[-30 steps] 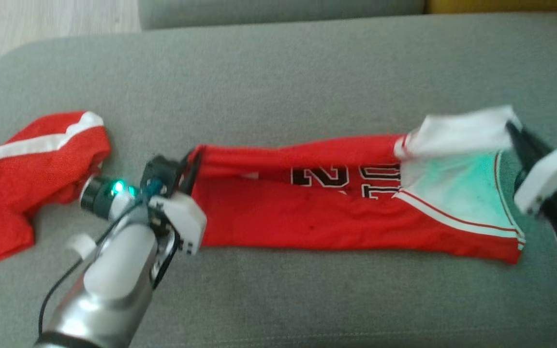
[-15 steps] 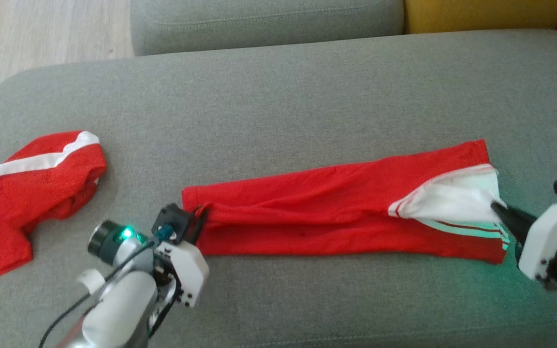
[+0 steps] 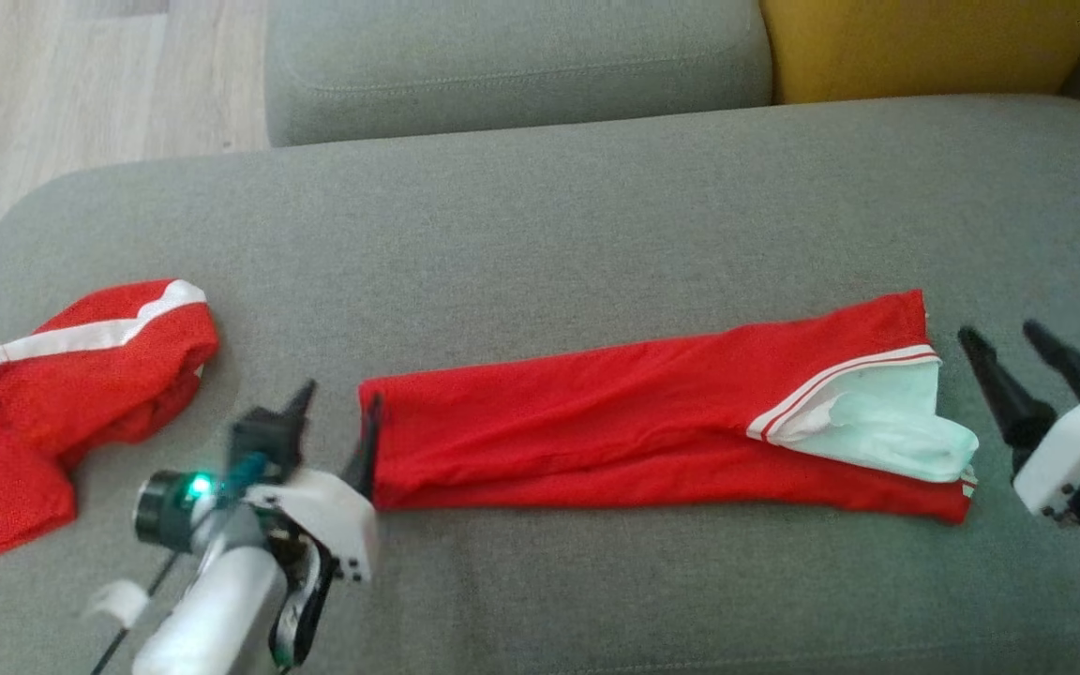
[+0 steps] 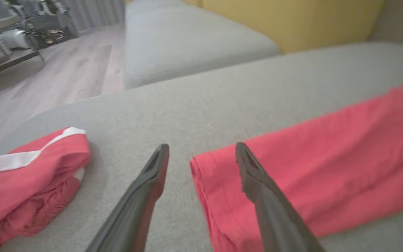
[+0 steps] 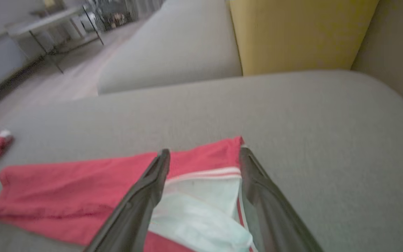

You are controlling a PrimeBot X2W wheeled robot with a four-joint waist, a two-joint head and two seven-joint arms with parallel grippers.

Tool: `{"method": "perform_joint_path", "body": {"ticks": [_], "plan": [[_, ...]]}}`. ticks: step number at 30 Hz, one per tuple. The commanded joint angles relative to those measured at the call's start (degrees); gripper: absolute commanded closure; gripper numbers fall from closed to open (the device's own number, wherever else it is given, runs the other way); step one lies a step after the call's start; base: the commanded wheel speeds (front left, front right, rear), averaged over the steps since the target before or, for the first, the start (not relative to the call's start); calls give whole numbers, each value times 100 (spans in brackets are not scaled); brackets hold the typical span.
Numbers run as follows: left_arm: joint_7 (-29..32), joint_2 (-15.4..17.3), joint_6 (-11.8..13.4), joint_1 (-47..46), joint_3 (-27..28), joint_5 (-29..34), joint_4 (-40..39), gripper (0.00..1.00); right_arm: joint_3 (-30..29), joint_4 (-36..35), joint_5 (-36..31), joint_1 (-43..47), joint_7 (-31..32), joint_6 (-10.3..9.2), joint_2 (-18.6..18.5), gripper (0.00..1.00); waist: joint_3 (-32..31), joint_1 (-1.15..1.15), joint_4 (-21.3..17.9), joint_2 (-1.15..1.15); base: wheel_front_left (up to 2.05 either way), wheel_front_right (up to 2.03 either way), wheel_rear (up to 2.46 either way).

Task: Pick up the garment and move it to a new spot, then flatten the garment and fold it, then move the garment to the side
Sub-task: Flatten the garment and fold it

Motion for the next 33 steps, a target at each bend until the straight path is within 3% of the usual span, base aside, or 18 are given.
{"method": "perform_joint_path", "body": {"ticks": [1, 8, 14, 22, 33], "plan": [[-167, 30, 103, -162, 419, -191, -267, 0, -116, -304, -124, -10, -278, -5, 26, 0, -32, 0, 5, 0, 0, 0, 0], [-515, -257, 364, 241, 1057, -510, -973, 0, -708, -675, -989, 340, -1772, -5, 1058, 0, -117, 0, 65, 0, 0, 0, 0], [-524, -698, 276, 1002, 1683, -197, -1979, 0, -808, -469, -1737, 657, -2597, -5, 1774, 0, -116, 0, 80, 0, 0, 0, 0], [-525, -979, -73, 1382, 1963, 227, -2097, 0, -1162, 248, -2155, 474, -2693, -5, 2082, 0, 9, 0, 126, 0, 0, 0, 0], [-525, -1099, -342, 1137, 2007, 509, -1941, 0, -1907, 1774, -2413, -586, -1896, -5, 2183, 0, 440, 0, 307, 0, 0, 0, 0]]}}
